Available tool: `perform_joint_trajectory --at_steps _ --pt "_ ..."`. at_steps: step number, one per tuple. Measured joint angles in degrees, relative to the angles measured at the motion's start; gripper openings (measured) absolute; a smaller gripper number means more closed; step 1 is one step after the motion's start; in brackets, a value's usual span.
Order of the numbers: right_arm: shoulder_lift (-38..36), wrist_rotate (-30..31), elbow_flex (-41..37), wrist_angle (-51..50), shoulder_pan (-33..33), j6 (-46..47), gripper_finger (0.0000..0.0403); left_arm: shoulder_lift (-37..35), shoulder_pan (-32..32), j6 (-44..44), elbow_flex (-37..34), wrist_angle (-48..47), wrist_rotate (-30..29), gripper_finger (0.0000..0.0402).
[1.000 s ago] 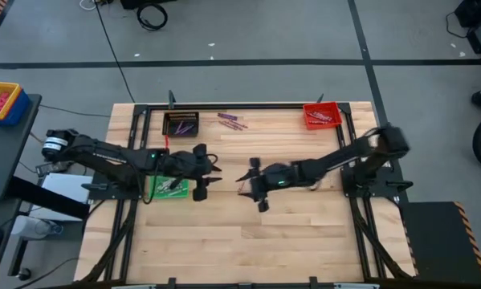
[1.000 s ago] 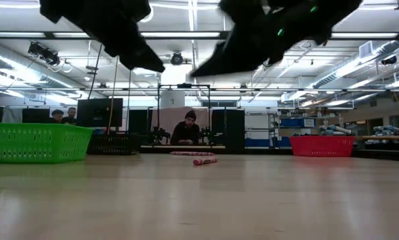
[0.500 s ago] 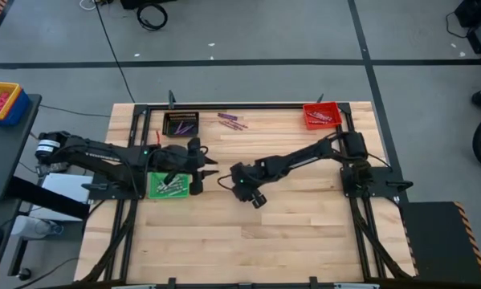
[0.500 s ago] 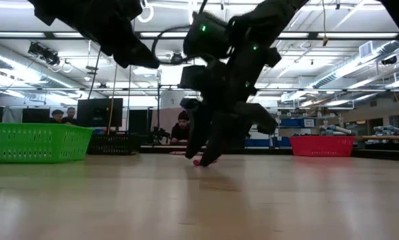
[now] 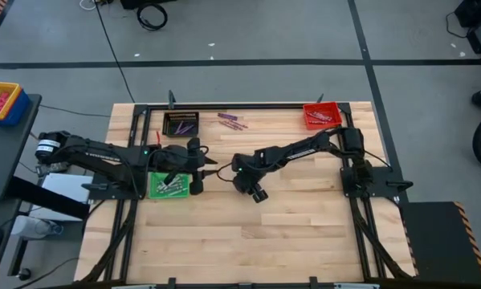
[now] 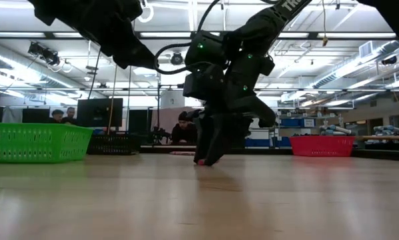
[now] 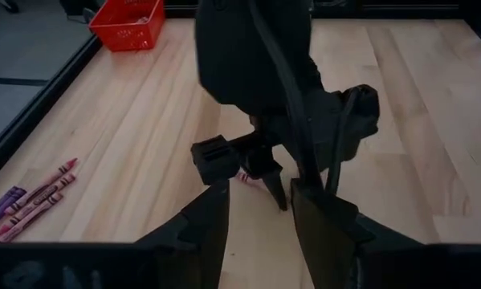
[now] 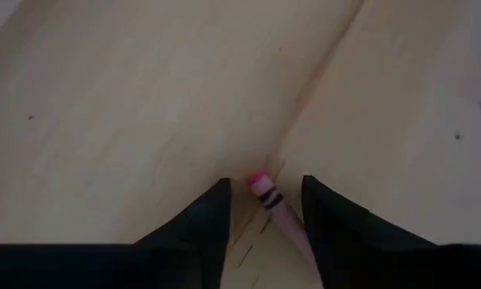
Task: Sort crayons
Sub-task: Put the pink crayon into the red bin
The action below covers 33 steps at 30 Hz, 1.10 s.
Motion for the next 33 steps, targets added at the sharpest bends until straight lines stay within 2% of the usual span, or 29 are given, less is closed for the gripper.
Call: perform_joint_trajectory --at_steps 15,20,24,29,33 --pt "-0.1 3.1 -0.2 -1.4 -0.7 6.8 0.0036 0.0 0.0 0.4 0.0 0.0 0.0 0.0148" --pt "-1.8 4.3 -0.3 -1.5 -0.7 14.9 0.0026 0.0 0.0 0.4 0.0 0.1 0.1 0.0148" --pt "-8.1 7.1 -0.7 -7.0 -1.4 19.1 0.0035 0.0 0.0 0.4 0.0 0.0 0.5 0.0148" --pt "-20.3 19.5 -0.4 -22.0 -5.0 19.2 0.0037 0.0 0.0 0.4 0.0 -0.1 0.5 0.0149" --pt "-29.3 30.4 -0.3 -30.4 -12.7 22.9 0.0037 0.0 0.0 0.4 0.0 0.1 0.4 0.0149"
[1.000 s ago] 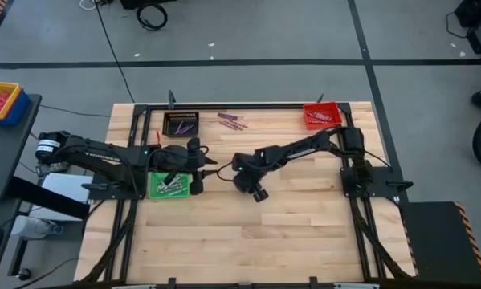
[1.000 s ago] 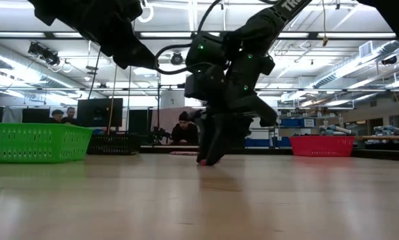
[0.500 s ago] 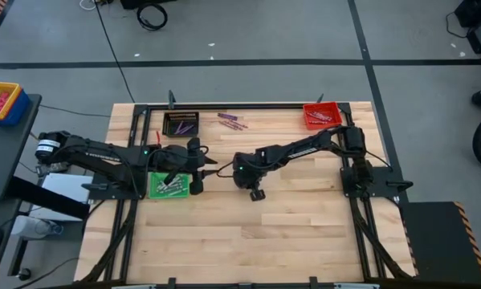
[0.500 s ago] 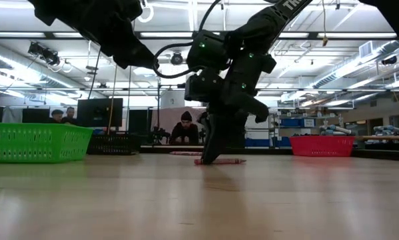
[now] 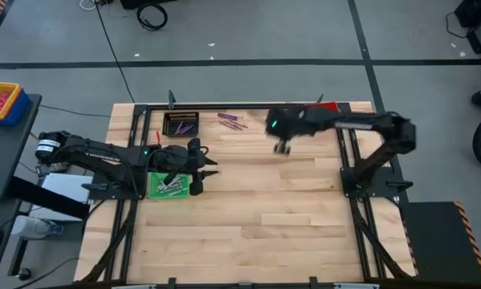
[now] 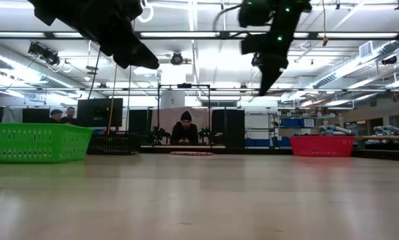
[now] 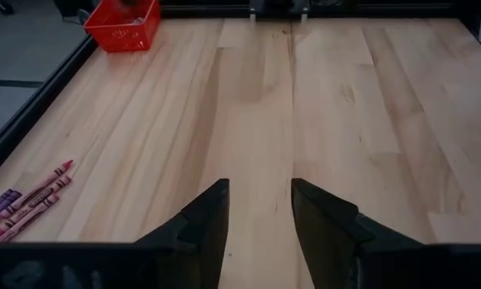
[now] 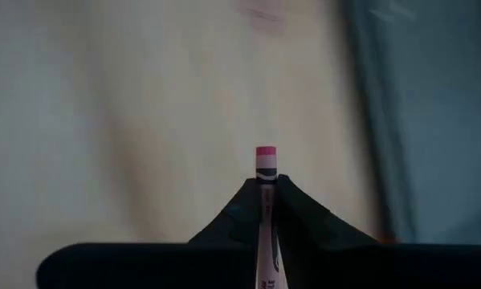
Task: Sort crayons
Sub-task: Put the pink crayon into the red bin
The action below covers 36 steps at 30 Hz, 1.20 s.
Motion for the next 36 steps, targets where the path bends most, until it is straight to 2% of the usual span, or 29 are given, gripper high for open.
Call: perform_joint_trajectory --at_steps 4,9,16,21,29,36 --pt "-5.5 7.5 -2.2 -0.8 -9.1 -0.4 0.0038 0.0 0.0 -0.3 0.0 1.2 0.0 0.0149" --pt "-7.2 9.8 -5.4 -0.7 -20.1 -1.7 0.0036 0.0 -0.1 -0.4 0.0 1.3 -0.2 0.0148" --pt "1.3 9.3 -8.3 -1.0 -28.4 1.6 0.0035 0.0 -0.1 -0.2 0.0 1.2 -0.2 0.0148" --pt "9.4 14.8 -8.3 -2.2 -32.2 -1.9 0.0035 0.0 0.3 0.9 0.0 1.2 -0.2 0.0148" --pt "17.0 9.2 -8.3 0.9 -34.5 -14.1 0.0035 0.0 0.3 2.5 0.0 1.3 -0.2 0.0148" --pt "13.5 2.7 -8.3 9.8 -33.8 -16.7 0.0046 0.0 0.3 2.6 0.0 1.3 -0.2 0.0148"
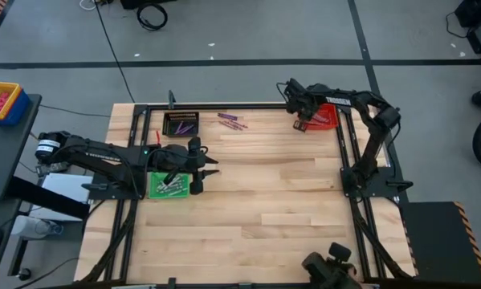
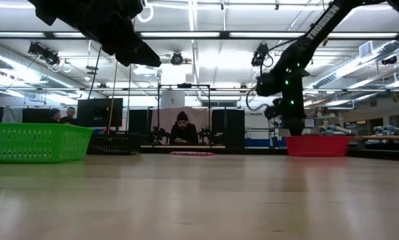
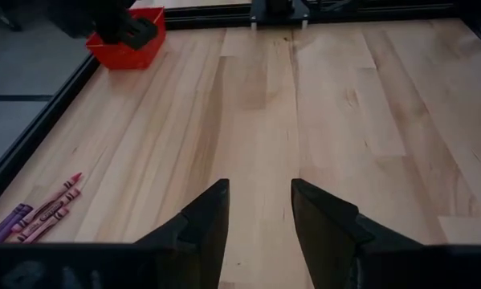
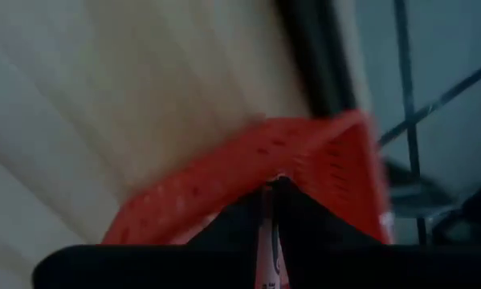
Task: Sort crayons
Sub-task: Put the pink crayon into the red bin, then adjust the red bin
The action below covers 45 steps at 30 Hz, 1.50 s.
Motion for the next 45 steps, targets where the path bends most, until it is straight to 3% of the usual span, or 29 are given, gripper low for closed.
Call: perform_joint_trajectory --at_steps 11,15,21,25,28,33,35,41,45 --pt "-3.4 -0.8 -0.4 -0.7 -1.1 0.8 0.0099 0.0 0.0 -0.9 0.0 0.0 0.0 0.0148" --pt "-3.4 -0.9 -0.6 -0.6 -0.9 5.1 0.0126 0.0 0.0 -1.5 0.0 0.0 0.0 0.0148" --pt "-6.1 -15.7 -0.6 2.6 5.8 9.4 0.0135 0.0 0.0 -1.3 0.0 0.0 0.0 0.0148" --pt "-7.8 -20.0 -0.6 12.9 14.2 13.3 0.0132 0.0 0.0 -1.2 0.0 0.0 0.0 0.0148" --pt "-7.7 -18.4 -0.6 21.0 20.4 13.9 0.0132 0.0 0.0 -1.3 0.0 0.5 0.0 0.0148" --pt "-7.5 -3.5 -0.6 26.5 27.7 7.6 0.0132 0.0 0.0 -1.7 0.0 1.1 0.0 0.0148" --pt "-7.5 -0.6 -0.6 26.6 28.9 7.4 0.0132 0.0 0.0 -1.7 0.0 1.1 0.0 0.0148" --pt "-7.4 -9.5 -1.4 23.9 26.7 7.9 0.0132 0.0 0.0 -1.8 0.0 1.3 0.0 0.0148" --pt "-7.4 -10.3 -2.2 20.3 22.6 10.1 0.0132 0.0 0.0 -3.0 0.0 1.3 0.0 0.0148"
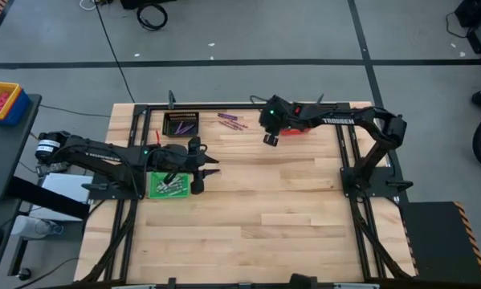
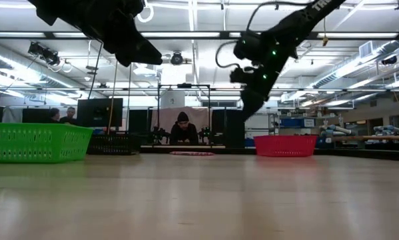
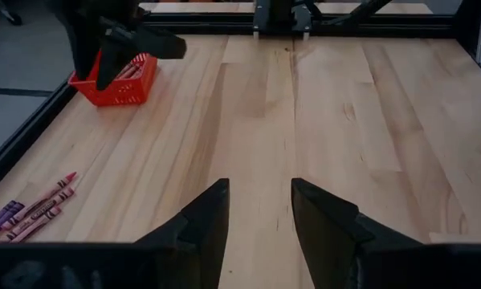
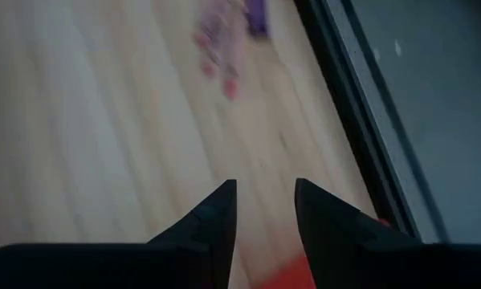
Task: Sort crayons
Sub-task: Adjust the red bin, then put the pink crayon into the red bin
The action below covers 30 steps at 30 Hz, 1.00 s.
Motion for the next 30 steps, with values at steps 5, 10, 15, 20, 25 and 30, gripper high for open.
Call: perform_joint_trajectory --at_steps 5,10,15,20,25,30 --pt "0.0 -5.9 -2.4 -3.2 -4.6 0.8 0.0132 0.0 0.0 0.0 0.0 0.0 0.0 0.0148" --pt "0.0 -7.6 -6.0 -2.3 -7.1 0.8 0.0132 0.0 0.0 0.0 0.0 0.0 0.0 0.0148" --pt "0.0 11.4 -7.7 -2.1 -8.0 2.4 0.0132 0.0 0.0 0.0 0.0 0.0 0.0 0.0148" --pt "0.0 14.2 -7.7 -1.3 -8.6 2.9 0.0132 0.0 0.0 0.1 0.0 0.0 0.0 0.0148" --pt "0.0 8.1 -7.7 2.6 -8.0 4.5 0.0132 0.0 0.0 0.2 0.0 0.0 0.0 0.0148" --pt "0.0 -6.7 -7.7 12.3 -5.3 10.9 0.0132 0.0 0.0 0.3 0.0 0.0 0.0 0.0148"
